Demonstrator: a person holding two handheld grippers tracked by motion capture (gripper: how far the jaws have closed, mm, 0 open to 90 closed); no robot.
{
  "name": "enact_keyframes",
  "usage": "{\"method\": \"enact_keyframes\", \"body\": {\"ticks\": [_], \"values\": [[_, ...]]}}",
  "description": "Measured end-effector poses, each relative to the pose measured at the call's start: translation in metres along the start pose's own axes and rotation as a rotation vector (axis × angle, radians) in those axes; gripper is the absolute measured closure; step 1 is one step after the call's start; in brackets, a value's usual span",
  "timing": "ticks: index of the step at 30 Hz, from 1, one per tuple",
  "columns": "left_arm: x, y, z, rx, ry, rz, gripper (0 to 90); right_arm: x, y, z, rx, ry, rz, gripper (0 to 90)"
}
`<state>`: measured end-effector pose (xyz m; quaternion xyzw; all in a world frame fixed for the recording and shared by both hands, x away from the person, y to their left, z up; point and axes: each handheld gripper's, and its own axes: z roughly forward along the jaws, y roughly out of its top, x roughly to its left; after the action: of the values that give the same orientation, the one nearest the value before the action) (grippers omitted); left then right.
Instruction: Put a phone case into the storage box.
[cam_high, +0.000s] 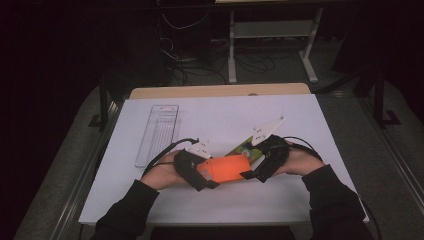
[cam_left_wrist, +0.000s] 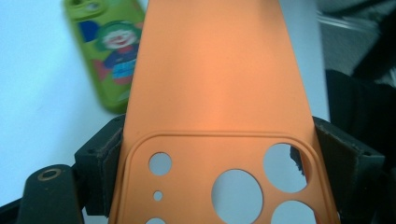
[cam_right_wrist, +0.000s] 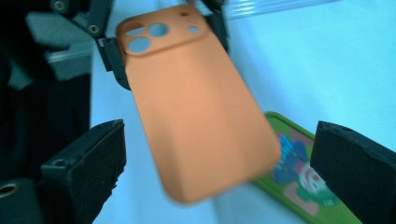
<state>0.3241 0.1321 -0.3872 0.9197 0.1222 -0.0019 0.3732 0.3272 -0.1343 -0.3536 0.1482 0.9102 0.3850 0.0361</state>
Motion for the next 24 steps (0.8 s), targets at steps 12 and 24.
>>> {"method": "enact_keyframes", "body": {"ticks": [12,24], "values": [[0.002,-0.004,-0.001,-0.010,0.106,-0.173,15.8,0.006,-0.044,-0.004,-0.099,-0.179,0.282,2.1],[0.006,-0.005,-0.008,-0.059,0.164,-0.261,15.8,0.025,-0.062,0.012,-0.185,-0.334,0.396,1.4]]}}
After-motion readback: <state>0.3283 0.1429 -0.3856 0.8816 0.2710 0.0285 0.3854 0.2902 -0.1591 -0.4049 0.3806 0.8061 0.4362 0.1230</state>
